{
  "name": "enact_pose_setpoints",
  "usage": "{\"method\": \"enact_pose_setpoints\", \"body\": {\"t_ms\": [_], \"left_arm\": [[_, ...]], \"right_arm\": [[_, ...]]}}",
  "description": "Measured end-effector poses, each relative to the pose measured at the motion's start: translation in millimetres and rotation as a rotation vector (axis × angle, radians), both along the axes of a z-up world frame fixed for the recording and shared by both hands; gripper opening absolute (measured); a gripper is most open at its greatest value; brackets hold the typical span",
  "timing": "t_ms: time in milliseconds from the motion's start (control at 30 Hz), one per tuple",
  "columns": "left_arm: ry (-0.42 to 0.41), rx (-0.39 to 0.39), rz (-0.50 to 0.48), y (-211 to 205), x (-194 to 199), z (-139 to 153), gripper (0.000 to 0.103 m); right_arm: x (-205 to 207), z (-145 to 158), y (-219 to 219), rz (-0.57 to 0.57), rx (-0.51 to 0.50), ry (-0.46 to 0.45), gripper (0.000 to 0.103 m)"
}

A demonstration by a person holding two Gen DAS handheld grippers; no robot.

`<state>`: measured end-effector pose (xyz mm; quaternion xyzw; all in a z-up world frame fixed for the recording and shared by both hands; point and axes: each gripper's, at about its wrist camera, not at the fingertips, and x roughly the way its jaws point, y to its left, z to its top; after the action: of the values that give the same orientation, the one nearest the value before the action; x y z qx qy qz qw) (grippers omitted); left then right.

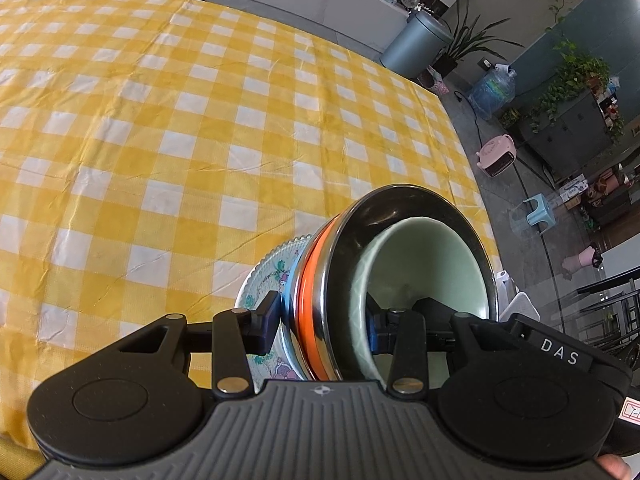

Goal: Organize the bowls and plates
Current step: 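Lift the bowl stack with both grippers and carry it over the plate stack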

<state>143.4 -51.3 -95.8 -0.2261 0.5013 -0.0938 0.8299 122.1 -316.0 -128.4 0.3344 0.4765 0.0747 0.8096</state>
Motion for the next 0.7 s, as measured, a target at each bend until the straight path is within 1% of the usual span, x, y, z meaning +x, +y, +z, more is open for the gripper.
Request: {"method": "enact_pose_setpoints", "body": {"t_ms": [233,333,500,700], "left_arm": [[0.001,0.004,-0.014,-1.6,-2.1,5.4,0.045],[0.022,0.013,-0.023,-2.1,-2.3,7.3,0.045],[0.04,0.01,-0.022,-2.0,-0.7,2.8,0.046],[0.048,0.005,-0.014,-1.2,0.9,1.5,0.046]], "right_arm": [[-4.1,0.5,-2.2,-0.01,0.013,-0.002,0.043],[-5.6,2.3,-2.8,-0.007,0.012,-0.003,0.043],[-4.7,-2.5,-3.0,-0.007,0.021,0.032,0.044],[-3.9,-3.5,-3.5,-0.01,0.03,0.028,0.045]]}}
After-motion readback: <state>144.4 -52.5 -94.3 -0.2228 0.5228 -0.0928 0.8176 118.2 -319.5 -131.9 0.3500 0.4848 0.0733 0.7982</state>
